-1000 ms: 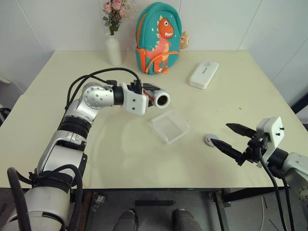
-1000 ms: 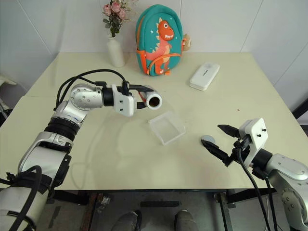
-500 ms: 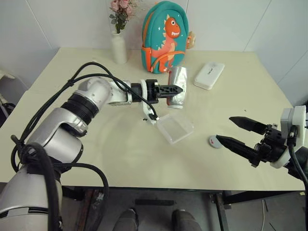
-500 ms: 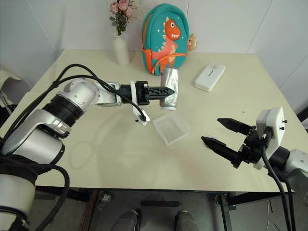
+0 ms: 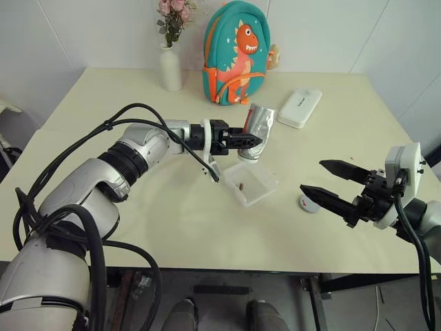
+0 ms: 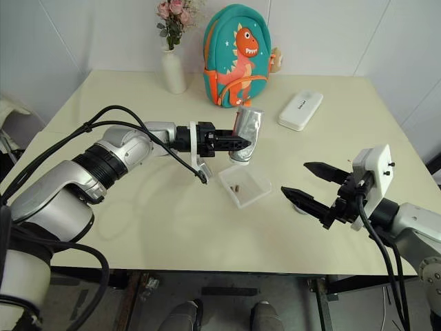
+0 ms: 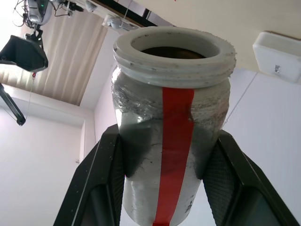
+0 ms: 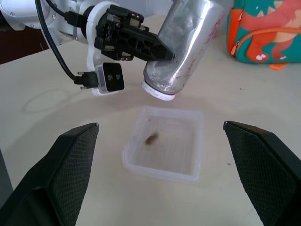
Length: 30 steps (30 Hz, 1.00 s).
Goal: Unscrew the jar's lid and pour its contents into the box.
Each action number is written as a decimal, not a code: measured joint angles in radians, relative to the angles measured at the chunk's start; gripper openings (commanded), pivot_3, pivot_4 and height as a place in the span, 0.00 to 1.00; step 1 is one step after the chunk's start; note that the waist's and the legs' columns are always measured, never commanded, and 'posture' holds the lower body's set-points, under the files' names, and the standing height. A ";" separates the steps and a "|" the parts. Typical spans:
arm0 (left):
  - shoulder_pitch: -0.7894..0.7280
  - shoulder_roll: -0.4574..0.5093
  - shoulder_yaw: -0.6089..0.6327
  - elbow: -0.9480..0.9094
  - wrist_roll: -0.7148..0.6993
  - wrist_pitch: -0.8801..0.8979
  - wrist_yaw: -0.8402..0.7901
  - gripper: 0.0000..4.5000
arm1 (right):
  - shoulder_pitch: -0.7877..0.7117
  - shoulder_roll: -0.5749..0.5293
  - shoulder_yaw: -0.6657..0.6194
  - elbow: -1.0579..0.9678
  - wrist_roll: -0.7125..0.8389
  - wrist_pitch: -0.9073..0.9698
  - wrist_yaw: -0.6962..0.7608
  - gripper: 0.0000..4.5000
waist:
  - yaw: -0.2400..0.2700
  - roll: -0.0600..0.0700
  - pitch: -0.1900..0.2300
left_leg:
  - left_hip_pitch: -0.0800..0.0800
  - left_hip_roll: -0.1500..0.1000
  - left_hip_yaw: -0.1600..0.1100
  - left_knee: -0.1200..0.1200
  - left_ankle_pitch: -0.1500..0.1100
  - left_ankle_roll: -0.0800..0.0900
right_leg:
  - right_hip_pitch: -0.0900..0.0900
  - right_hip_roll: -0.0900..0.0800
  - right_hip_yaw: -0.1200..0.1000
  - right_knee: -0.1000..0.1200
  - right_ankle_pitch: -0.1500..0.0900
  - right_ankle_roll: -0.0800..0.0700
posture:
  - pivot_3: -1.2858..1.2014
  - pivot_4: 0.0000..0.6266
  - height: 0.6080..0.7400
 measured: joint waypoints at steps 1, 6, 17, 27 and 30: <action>0.000 -0.015 0.000 0.020 0.000 0.021 0.005 0.42 | -0.010 0.000 0.016 0.004 -0.005 -0.001 0.000 0.99 | 0.000 0.000 0.000 | 0.000 0.000 0.000 0.000 0.000 0.000 | 0.000 0.000 0.000 0.000 0.000 0.000 | 0.52 0.24 1.00; 0.000 -0.049 -0.004 0.066 -0.014 0.062 0.019 0.42 | -0.050 0.000 0.056 0.014 -0.016 -0.005 0.000 0.99 | 0.000 0.000 0.000 | 0.000 0.000 0.000 0.000 0.000 0.000 | -0.001 0.000 0.000 0.002 0.000 0.000 | 0.52 0.24 1.00; 0.046 -0.036 0.440 0.227 -0.817 -0.317 -0.604 0.42 | -0.023 -0.010 0.037 0.020 -0.012 -0.009 0.048 0.99 | -0.004 0.001 0.000 | 0.001 0.000 0.001 0.001 0.001 0.000 | 0.000 -0.001 0.000 0.004 0.000 0.000 | 0.52 0.24 1.00; 0.423 -0.082 1.009 0.082 -1.707 0.158 -1.365 0.42 | -0.029 -0.056 0.000 0.098 0.003 -0.082 0.287 0.99 | -0.011 0.002 -0.001 | 0.001 0.000 0.001 0.012 0.001 0.001 | 0.001 0.000 0.001 0.011 0.001 -0.001 | 0.52 0.24 1.00; 0.495 -0.099 1.085 -0.011 -1.830 0.299 -1.437 0.42 | -0.046 -0.057 0.002 0.126 0.000 -0.098 0.313 0.99 | -0.008 0.002 -0.001 | 0.001 0.000 0.000 0.015 0.001 0.002 | 0.002 0.000 0.001 0.013 0.002 -0.001 | 0.52 0.24 1.00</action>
